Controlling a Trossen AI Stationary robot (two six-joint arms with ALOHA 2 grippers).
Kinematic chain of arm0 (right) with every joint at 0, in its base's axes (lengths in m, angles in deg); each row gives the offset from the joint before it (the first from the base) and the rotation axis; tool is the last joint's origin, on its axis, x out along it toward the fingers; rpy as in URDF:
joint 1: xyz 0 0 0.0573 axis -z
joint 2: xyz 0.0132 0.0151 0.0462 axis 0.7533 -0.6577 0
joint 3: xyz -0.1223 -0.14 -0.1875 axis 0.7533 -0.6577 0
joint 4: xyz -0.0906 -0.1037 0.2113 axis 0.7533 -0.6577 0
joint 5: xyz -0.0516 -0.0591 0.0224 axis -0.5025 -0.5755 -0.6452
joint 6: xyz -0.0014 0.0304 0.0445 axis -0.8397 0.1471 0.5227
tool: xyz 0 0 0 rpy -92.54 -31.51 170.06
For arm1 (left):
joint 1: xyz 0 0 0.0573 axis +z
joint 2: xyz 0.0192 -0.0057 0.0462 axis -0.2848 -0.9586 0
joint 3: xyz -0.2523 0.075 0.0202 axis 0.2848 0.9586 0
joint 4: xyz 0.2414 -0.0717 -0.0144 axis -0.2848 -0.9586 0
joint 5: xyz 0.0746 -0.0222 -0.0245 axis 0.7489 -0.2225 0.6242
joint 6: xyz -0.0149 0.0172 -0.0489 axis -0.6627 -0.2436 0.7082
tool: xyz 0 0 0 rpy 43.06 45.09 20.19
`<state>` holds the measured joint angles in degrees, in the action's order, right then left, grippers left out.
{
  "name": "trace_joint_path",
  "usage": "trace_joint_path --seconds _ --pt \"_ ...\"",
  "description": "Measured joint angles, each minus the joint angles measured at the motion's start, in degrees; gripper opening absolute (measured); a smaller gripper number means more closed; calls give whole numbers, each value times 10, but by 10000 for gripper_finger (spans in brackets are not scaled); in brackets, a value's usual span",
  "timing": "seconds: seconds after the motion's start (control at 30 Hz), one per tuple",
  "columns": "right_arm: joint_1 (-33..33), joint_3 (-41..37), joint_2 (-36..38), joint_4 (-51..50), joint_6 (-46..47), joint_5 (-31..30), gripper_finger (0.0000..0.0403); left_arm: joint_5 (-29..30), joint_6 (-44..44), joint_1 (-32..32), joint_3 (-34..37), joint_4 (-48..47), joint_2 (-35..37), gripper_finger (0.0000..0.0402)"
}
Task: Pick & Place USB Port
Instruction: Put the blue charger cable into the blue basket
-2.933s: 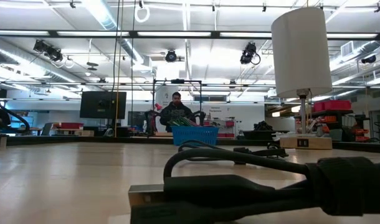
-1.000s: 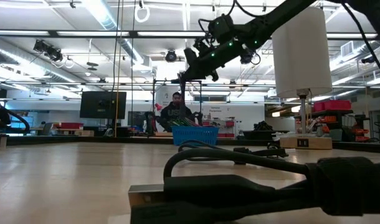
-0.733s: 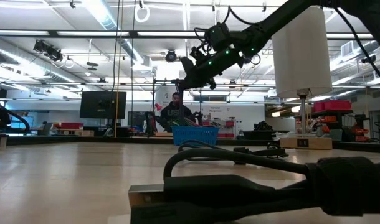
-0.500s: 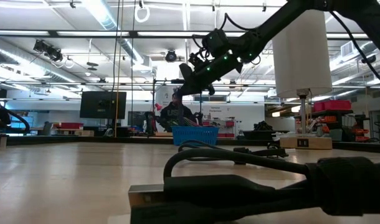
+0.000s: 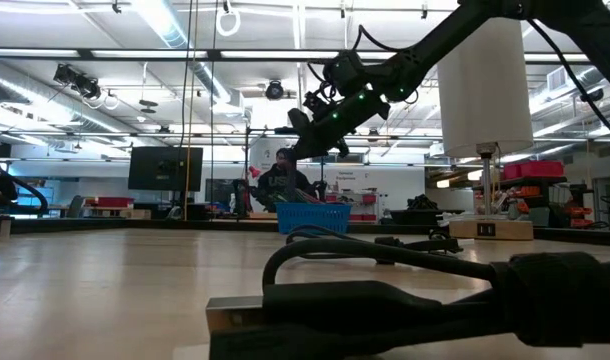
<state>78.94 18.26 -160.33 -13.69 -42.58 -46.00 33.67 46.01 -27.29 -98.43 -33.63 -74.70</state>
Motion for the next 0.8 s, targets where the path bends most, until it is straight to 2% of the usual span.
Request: trace_joint_path --seconds 0.8 --pt "11 2 2 -76 -33 -10 4 0 0 0 0 0 0 73"
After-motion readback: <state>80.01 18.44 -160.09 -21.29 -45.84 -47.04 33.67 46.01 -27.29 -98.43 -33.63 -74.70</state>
